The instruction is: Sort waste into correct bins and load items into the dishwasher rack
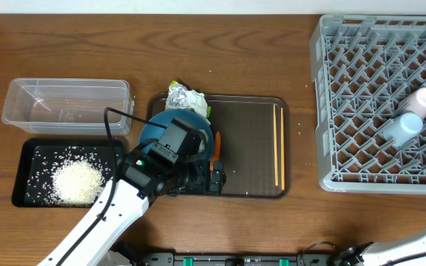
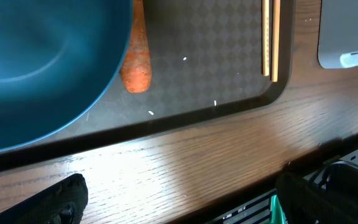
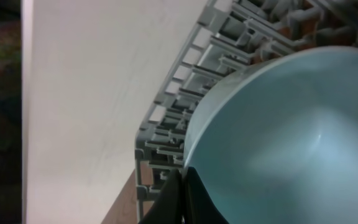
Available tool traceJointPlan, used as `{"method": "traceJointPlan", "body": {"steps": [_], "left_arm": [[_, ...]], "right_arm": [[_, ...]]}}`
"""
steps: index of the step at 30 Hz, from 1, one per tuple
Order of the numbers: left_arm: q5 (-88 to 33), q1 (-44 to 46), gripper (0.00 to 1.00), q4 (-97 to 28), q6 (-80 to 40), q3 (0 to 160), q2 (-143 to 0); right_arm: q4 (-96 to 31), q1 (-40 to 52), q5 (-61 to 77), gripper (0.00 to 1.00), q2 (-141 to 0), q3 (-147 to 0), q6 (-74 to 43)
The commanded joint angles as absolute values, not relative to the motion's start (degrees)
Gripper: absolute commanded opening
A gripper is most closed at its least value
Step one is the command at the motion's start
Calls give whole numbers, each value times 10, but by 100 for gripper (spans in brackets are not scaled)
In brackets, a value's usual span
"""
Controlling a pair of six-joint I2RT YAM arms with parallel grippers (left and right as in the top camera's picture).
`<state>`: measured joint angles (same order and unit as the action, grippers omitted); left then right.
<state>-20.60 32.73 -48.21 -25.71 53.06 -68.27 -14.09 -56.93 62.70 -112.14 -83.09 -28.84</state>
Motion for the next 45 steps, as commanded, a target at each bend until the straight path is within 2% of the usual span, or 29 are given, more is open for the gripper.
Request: {"method": "traceJointPlan", "body": {"steps": [1,8,12,14,18,27,32,37,41,45], "left_arm": [[-199,326,100,-484,-258,530,-686],[-199,326,100,-484,-258,530,-686],[-199,326,100,-484,-258,530,-686],[-199,326,100,-484,-258,530,-686],[-199,326,100,-484,-258,530,-686],[-199,326,100,-484,-258,530,-686],[-199,326,100,-484,-258,530,-686],[-199,326,100,-484,-258,530,-686],[-199,326,100,-484,-258,530,-686],[-199,326,100,-484,-258,530,-686]], "right_arm": [[-165,-582,601,2,-1126,-832,-258],[-189,-597,598,5,-1125,-832,-248],[-204,-601,585,14,-1112,-833,-252],[-232,-601,550,24,-1098,-836,-253],[-284,-599,472,56,-1063,-845,-252],[-384,-593,341,81,-992,-901,-263],[-455,-577,284,84,-967,-971,-275],[-485,-539,290,84,-938,-1020,-287],[-484,-474,305,91,-913,-1021,-287],[-499,-368,304,98,-904,-1021,-284]]}}
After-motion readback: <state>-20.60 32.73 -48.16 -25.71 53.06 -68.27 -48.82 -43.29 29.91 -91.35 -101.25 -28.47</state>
